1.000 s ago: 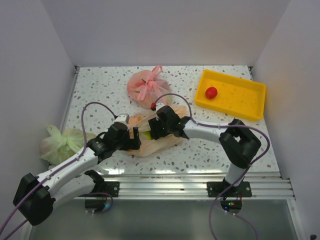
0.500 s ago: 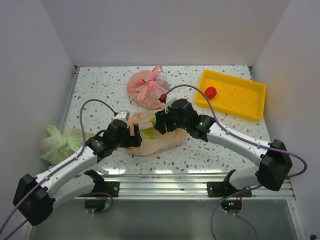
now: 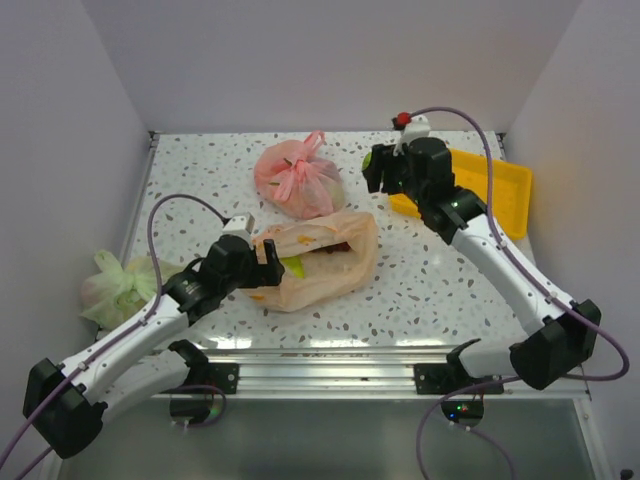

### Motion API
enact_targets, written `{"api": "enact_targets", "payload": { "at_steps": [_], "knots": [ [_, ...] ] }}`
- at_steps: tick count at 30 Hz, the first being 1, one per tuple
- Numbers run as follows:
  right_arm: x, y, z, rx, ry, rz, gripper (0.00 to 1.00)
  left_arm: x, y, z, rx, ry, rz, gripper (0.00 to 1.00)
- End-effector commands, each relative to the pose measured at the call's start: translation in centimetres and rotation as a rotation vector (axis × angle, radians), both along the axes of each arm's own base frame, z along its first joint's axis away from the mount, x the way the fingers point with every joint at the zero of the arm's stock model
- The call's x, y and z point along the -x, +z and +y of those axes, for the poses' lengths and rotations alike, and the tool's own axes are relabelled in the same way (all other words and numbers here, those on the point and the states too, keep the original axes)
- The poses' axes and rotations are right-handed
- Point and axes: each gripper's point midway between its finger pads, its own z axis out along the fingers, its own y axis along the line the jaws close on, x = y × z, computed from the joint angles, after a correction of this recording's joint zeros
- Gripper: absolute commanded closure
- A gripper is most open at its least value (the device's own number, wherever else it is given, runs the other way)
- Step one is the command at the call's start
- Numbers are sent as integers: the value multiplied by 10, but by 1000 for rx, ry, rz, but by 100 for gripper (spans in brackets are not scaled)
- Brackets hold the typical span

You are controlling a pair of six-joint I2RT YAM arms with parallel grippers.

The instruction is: Untie the knot of the plastic bag and take out the fruit

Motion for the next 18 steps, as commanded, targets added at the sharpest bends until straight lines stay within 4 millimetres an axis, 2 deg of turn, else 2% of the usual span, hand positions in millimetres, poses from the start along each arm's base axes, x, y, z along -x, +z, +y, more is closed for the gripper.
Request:
{"api": "enact_targets", "payload": {
  "at_steps": [1, 3, 4, 7, 8, 9, 10, 12, 13, 16, 18],
  "knots": [
    [-54, 16, -58, -45, -249, -54, 69, -10, 23, -2, 54, 78, -20, 0],
    [-81, 9, -98, -85, -442, -30, 69, -8, 28, -2, 60, 91, -1, 0],
    [-87, 6, -113, -91, -518, -20, 69, -6, 26, 0, 58, 100, 13, 0],
    [-106, -20, -149, -142, -686, 14, 69, -3, 30, 4, 61, 105, -2, 0],
    [-108, -31, -155, -151, -708, 35, 69, -3, 33, 5, 60, 108, -3, 0],
    [-114, -45, -159, -169, -732, 66, 68, -6, 44, 4, 69, 110, -17, 0],
    [-116, -53, -171, -171, -765, 81, 67, -4, 45, 6, 51, 112, -11, 0],
    [-121, -68, -181, -175, -796, 103, 66, -7, 55, 6, 45, 105, -29, 0],
    [-126, -82, -190, -173, -819, 120, 66, -10, 58, 7, 33, 98, -48, 0],
    [-131, -117, -205, -145, -860, 174, 64, -10, 57, 2, 35, 64, -57, 0],
    [-134, -130, -208, -130, -869, 190, 62, -7, 50, -2, 39, 29, -44, 0]
  ]
}}
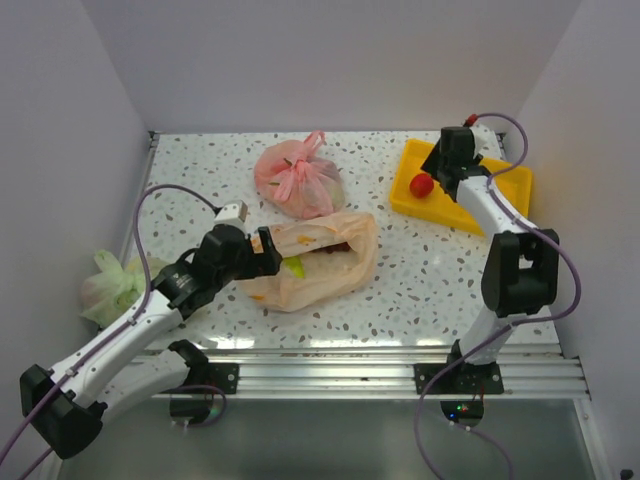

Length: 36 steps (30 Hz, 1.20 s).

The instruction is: Untie the knot of the plastic bag and take out the fruit

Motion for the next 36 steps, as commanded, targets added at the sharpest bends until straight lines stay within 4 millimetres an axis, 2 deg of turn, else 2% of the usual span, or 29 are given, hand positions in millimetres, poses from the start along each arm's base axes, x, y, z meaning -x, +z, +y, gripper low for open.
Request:
{"api": "enact_targets", "payload": {
  "at_steps": [1, 2, 3, 5, 8, 9, 10, 12, 13, 16, 18, 19, 20, 23, 25, 26, 27, 28, 29, 30, 32, 33, 35, 36],
  "knots": [
    [-15, -16, -12, -18, -64, -30, 61, 2, 4, -11, 19, -75, -30, 0],
    [-17, -30, -14, -20, -70, -4, 60, 3, 4, -10, 30, -80, -42, 0],
    [-18, -38, -13, -29, -76, 11, 57, 7, -7, -8, 22, -84, -31, 0],
    [-22, -57, -15, -62, -102, 53, 55, 9, -10, -6, 29, -78, -42, 0],
    [-25, -70, -18, -82, -125, 96, 48, 11, -15, -1, 16, -61, -33, 0],
    [-25, -73, -19, -88, -124, 104, 43, 11, -17, 0, 13, -58, -29, 0],
    [-26, -76, -17, -91, -113, 112, 32, 10, -18, 1, 16, -39, -26, 0],
    [-27, -80, -15, -102, -96, 134, 19, 8, -20, 1, 20, -12, 3, 0],
    [-29, -75, -15, -99, -85, 139, 10, 10, -22, 0, 30, 0, 28, 0],
    [-31, -55, -8, -97, -21, 106, 1, 9, -23, -3, 62, 19, 38, 0],
    [-26, -42, -5, -96, 4, 100, 1, 8, -18, -3, 79, 28, 22, 0],
    [-20, -25, -1, -103, 25, 80, 1, 7, -15, -3, 78, 29, 14, 0],
    [-17, -17, 0, -99, 36, 70, 1, 5, -12, -2, 76, 36, 10, 0],
    [-1, 14, 22, -93, 155, 28, 1, 3, -16, 1, 74, 75, 22, 0],
    [13, 27, 39, -80, 230, 35, 1, 0, -15, -4, 105, 83, 21, 0],
    [22, 48, 53, -89, 294, -4, 1, 0, -17, -6, 114, 84, 25, 0],
    [29, 56, 72, -61, 362, -16, 2, -2, -16, -8, 133, 93, 25, 0],
    [35, 62, 82, -45, 399, -28, 2, -4, -18, -7, 130, 113, 31, 0],
    [44, 77, 97, -45, 462, -59, 3, -5, -19, -7, 133, 126, 34, 0],
    [51, 83, 117, -27, 539, -63, 4, -7, -19, -7, 138, 136, 33, 1],
    [67, 100, 137, -41, 618, -85, 5, -10, -25, -6, 138, 167, 45, 2],
    [77, 106, 153, -59, 677, -100, 6, -12, -26, -7, 140, 177, 45, 3],
    [91, 111, 169, -84, 738, -116, 6, -14, -32, -9, 139, 184, 61, 3],
    [106, 122, 184, -101, 792, -143, 6, -17, -31, -12, 154, 189, 60, 4]
  ]
}}
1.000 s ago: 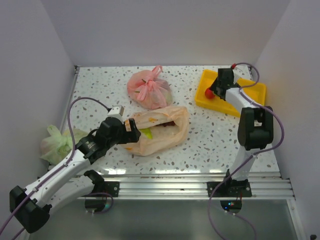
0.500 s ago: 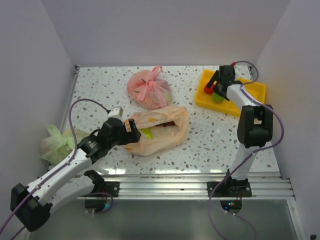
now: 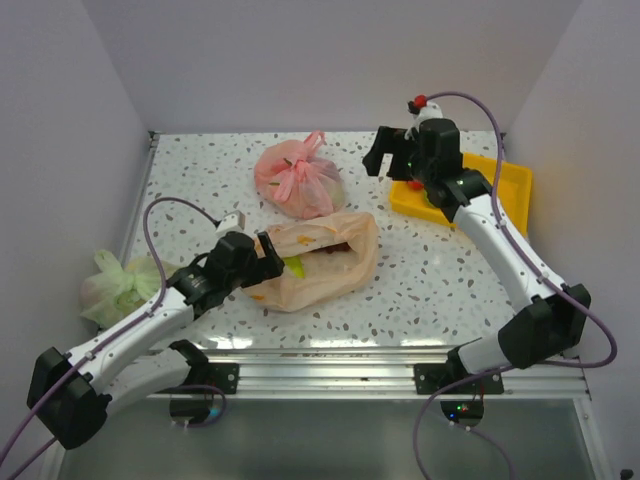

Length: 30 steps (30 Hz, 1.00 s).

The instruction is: Untie the knot of the plastic bag and take out the fruit

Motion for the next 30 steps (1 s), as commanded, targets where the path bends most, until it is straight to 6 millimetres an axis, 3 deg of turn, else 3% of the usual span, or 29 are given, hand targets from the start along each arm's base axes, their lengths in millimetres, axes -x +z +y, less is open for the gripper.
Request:
{"api": "enact_targets", "payload": {
  "at_steps": [1, 3, 10, 15, 22, 30],
  "knots": [
    [40, -2, 28, -4, 174, 15, 6, -18, 9, -12, 65, 54, -38, 4],
    [64, 4, 46, -16, 262, 2, 6, -22, 7, -17, 84, 57, -34, 5],
    [141, -44, 87, -59, 488, 113, 7, -32, -9, -35, 71, 54, 28, 9],
    [179, -77, 109, -76, 605, 172, 8, -25, -33, -39, 23, 38, 85, 17],
    [202, -98, 139, -62, 730, 217, 10, -2, -64, -40, 8, 20, 149, 35],
    [197, -130, 166, -1, 750, 302, 12, 11, -58, -39, -48, -116, 132, 67]
  ]
}}
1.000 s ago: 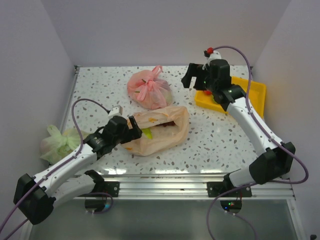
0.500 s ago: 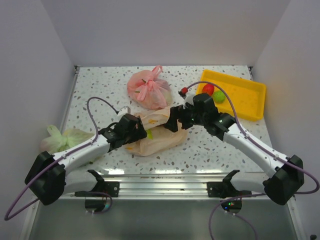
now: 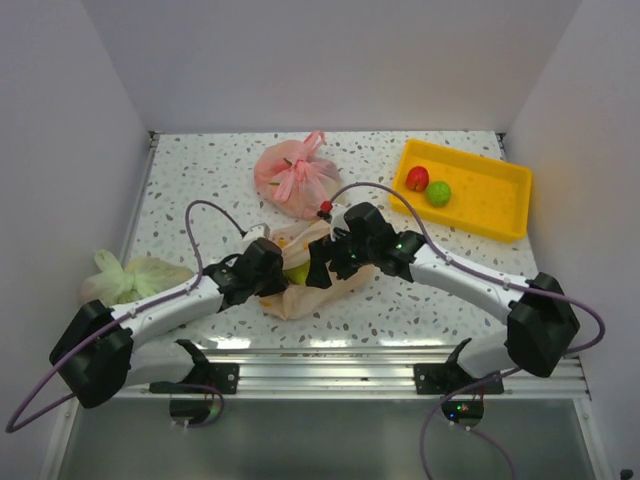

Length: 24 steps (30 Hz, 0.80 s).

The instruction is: Untie the knot of the plastic bag and take out the fruit

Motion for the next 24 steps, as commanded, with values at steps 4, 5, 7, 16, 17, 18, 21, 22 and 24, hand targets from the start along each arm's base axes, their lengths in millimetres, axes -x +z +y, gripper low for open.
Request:
{"api": "enact_targets", "payload": {
  "at_steps": [4, 5, 7, 16, 17, 18, 21, 22, 24],
  "knots": [
    [-14, -6, 29, -6, 5, -4, 15, 2, 31, 0, -3, -113, -104, 81],
    [-15, -10, 33, -1, 4, -1, 15, 2, 33, 1, 1, -118, -114, 86],
    [-25, -17, 37, 20, -30, 0, 16, 3, 40, -1, 9, -146, -135, 88],
    [-59, -18, 48, 17, -170, -51, 13, 16, 29, 3, -18, -234, -136, 89],
    [-60, -15, 50, 7, -173, -48, 13, 16, 28, 5, -26, -238, -137, 89],
    [-59, -10, 53, -17, -163, -48, 13, 17, 26, 8, -34, -234, -138, 89],
    [-56, 2, 58, -62, -150, -46, 13, 19, 19, 17, -72, -223, -136, 89],
    [-59, 1, 57, -54, -162, -48, 13, 20, 17, 20, -81, -218, -134, 89],
    [-60, -12, 52, -7, -180, -41, 14, 19, 21, 19, -69, -217, -153, 90]
  ]
}}
